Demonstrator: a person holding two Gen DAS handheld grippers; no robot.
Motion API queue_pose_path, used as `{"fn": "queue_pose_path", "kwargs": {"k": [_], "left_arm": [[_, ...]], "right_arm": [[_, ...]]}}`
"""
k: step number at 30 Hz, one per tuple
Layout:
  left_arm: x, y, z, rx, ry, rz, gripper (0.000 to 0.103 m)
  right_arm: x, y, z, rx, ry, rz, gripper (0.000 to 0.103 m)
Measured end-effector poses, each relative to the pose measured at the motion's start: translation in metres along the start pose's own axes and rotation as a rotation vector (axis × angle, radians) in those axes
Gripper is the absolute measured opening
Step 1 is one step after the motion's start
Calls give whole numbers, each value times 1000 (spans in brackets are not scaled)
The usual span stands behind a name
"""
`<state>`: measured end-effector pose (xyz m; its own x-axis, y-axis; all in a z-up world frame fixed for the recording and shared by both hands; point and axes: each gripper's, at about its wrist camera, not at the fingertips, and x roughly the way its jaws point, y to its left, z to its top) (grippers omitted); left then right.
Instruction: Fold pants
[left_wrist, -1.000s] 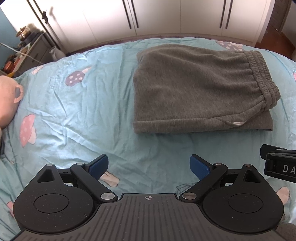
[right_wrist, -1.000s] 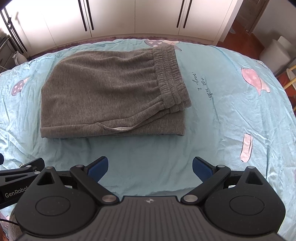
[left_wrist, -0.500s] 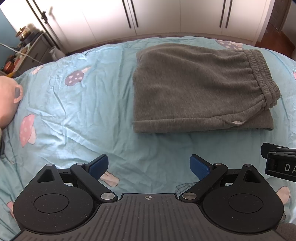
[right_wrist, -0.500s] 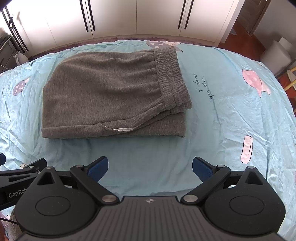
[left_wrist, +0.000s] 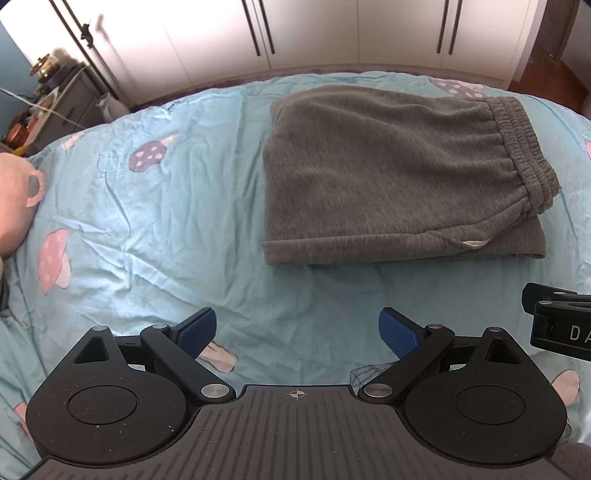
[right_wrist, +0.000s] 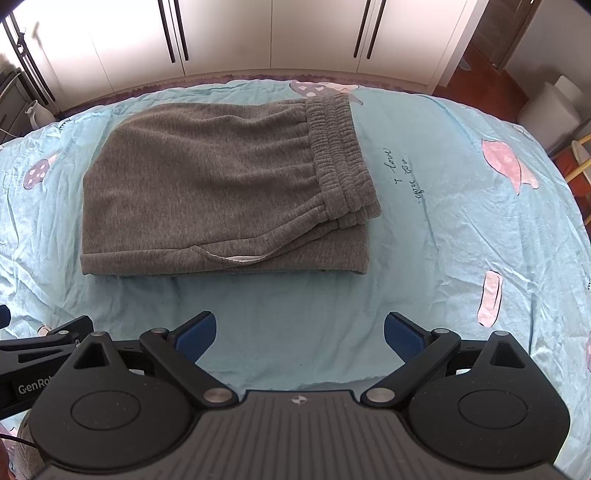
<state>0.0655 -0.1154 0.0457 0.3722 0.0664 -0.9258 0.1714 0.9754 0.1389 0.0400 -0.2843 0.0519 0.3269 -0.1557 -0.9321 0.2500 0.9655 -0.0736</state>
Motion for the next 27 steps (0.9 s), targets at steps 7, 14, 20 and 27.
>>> {"fn": "queue_pose_path", "kwargs": {"k": [7, 14, 20, 27], "left_arm": [[1, 0, 0, 0, 2, -2, 98], [1, -1, 0, 4, 2, -4, 98], [2, 0, 0, 2, 3, -6, 98], [2, -1, 0, 2, 4, -7, 98]], "right_arm": [[0, 0, -1, -2, 0, 0, 98], [-1, -1, 0, 2, 1, -1, 98], [-1, -2, 0, -1, -1, -3, 98], [0, -2, 1, -1, 3, -1, 98]]}}
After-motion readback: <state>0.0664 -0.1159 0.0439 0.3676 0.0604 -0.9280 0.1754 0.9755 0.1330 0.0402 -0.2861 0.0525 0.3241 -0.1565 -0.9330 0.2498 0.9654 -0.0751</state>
